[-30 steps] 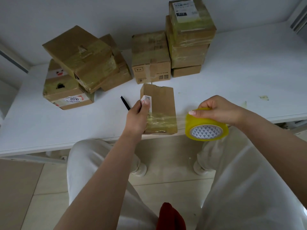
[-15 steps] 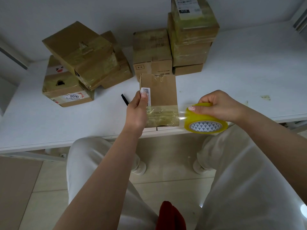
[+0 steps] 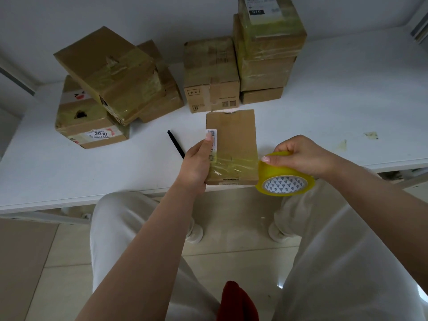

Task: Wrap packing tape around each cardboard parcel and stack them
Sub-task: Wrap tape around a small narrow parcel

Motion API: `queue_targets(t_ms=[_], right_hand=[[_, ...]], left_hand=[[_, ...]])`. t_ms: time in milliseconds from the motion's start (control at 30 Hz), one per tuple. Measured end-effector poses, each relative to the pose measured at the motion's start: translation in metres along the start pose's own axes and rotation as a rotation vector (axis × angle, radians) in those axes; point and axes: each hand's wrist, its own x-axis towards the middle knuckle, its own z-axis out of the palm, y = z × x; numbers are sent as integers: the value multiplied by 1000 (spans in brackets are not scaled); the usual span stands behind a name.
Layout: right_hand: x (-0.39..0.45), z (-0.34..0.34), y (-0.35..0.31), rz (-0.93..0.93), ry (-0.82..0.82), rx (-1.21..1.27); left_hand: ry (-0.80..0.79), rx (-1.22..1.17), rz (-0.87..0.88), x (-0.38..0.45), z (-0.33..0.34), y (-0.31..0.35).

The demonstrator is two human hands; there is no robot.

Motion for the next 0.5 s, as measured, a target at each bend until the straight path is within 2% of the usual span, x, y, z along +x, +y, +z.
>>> queue_targets(t_ms=[167, 267, 400, 500], right_hand=[[-1, 0, 8, 61, -99, 7], [-1, 0, 16, 72, -95, -43], [5, 2, 10, 32, 0, -347], [7, -2, 1, 31, -22, -359]], left_hand=[[-135, 163, -43, 9, -2, -9], [-134, 66, -57, 12, -9, -9], [-147, -9, -36, 14, -13, -5], [-125, -39, -57, 17, -13, -5]])
